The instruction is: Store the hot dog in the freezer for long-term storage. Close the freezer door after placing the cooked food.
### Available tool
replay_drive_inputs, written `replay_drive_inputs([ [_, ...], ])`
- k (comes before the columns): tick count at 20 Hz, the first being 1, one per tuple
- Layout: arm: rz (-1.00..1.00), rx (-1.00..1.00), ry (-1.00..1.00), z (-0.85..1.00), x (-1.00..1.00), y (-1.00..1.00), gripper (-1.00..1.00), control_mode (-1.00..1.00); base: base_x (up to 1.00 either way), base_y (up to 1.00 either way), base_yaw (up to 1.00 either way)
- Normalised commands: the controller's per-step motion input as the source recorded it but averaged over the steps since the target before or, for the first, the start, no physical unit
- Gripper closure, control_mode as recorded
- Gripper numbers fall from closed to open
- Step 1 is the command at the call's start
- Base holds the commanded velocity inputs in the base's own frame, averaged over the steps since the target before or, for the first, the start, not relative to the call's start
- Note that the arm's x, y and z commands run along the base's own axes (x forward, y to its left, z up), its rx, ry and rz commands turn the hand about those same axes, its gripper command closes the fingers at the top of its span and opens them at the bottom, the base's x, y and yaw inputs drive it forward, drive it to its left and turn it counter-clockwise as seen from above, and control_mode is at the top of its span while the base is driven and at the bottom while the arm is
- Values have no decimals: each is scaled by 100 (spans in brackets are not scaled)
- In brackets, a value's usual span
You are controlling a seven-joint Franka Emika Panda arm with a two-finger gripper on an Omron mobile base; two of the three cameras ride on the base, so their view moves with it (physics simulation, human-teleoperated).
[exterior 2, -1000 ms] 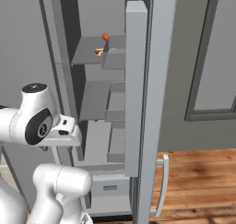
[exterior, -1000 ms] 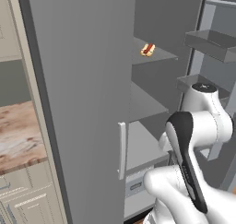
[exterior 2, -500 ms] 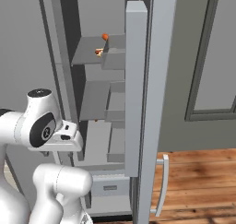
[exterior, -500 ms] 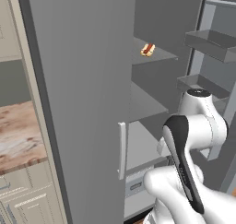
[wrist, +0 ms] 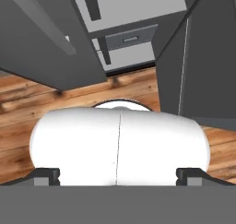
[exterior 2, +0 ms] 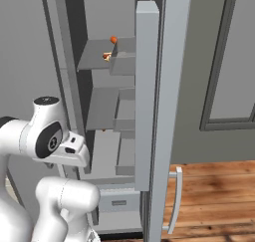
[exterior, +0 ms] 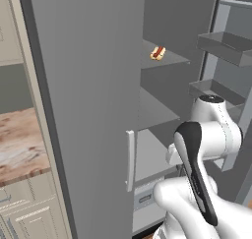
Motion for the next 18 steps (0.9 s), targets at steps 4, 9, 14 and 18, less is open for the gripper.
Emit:
replay_drive_inputs([
  [4, -14, 4, 0, 0, 0, 0, -100, -100, 0, 0, 0],
  [9, -5, 1, 0, 0, 0, 0, -100, -100, 0, 0, 0],
  [14, 0, 0, 0, 0, 0, 0, -100, -100, 0, 0, 0],
  [18, 0, 0, 1, 0, 0, 0, -100, -100, 0, 0, 0],
])
